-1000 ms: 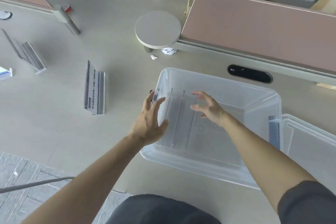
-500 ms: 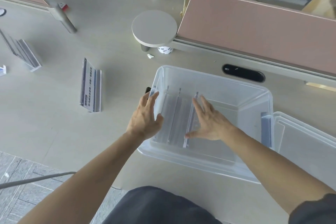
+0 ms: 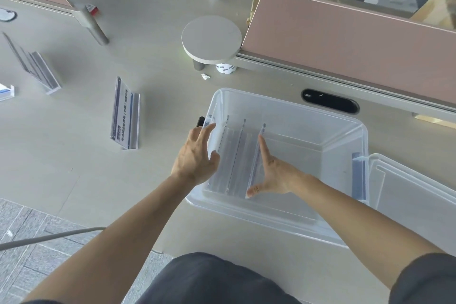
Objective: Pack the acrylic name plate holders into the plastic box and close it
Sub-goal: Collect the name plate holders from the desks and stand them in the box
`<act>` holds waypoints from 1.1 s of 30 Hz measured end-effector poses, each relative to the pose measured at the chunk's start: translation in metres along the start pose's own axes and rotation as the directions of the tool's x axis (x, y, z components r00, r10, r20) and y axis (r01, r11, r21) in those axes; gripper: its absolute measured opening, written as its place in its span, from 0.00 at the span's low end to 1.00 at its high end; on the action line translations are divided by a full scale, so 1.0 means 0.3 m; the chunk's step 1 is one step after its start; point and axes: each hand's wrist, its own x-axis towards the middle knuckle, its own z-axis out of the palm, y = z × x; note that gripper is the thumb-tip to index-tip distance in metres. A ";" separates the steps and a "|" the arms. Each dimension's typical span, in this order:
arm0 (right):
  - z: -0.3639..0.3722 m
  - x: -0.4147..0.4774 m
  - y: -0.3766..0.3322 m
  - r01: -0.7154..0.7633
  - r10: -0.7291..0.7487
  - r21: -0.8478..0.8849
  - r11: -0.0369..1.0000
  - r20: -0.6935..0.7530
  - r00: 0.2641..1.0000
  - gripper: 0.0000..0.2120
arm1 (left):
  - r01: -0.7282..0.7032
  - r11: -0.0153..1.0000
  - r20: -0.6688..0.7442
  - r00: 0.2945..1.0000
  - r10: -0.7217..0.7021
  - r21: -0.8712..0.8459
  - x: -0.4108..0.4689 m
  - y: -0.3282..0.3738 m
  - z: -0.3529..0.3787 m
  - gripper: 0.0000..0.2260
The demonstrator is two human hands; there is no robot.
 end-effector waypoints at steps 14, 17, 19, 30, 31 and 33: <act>0.042 0.033 -0.011 0.085 -0.057 0.260 0.962 -0.112 0.992 0.73 | -0.017 1.000 -0.019 1.000 0.017 -0.003 -0.001 0.000 0.000 0.29; 0.049 0.038 -0.007 0.113 -0.080 0.309 0.944 -0.119 0.990 0.74 | -0.018 1.000 -0.021 1.000 0.018 -0.005 0.001 0.001 -0.001 0.29; 0.052 0.043 -0.002 0.115 -0.081 0.322 0.940 -0.119 0.990 0.74 | -0.015 1.000 -0.023 1.000 0.015 -0.004 0.002 0.001 -0.001 0.29; 0.055 0.046 0.002 0.125 -0.092 0.325 0.938 -0.117 0.989 0.74 | -0.020 1.000 -0.022 1.000 0.020 0.000 -0.001 0.003 0.000 0.29; 0.055 0.046 0.002 0.127 -0.093 0.328 0.936 -0.116 0.989 0.74 | -0.020 1.000 -0.020 1.000 0.020 0.000 -0.002 0.003 0.000 0.29; 0.055 0.045 0.002 0.130 -0.096 0.333 0.934 -0.115 0.989 0.74 | -0.016 1.000 -0.022 1.000 0.016 0.001 -0.002 0.004 -0.001 0.29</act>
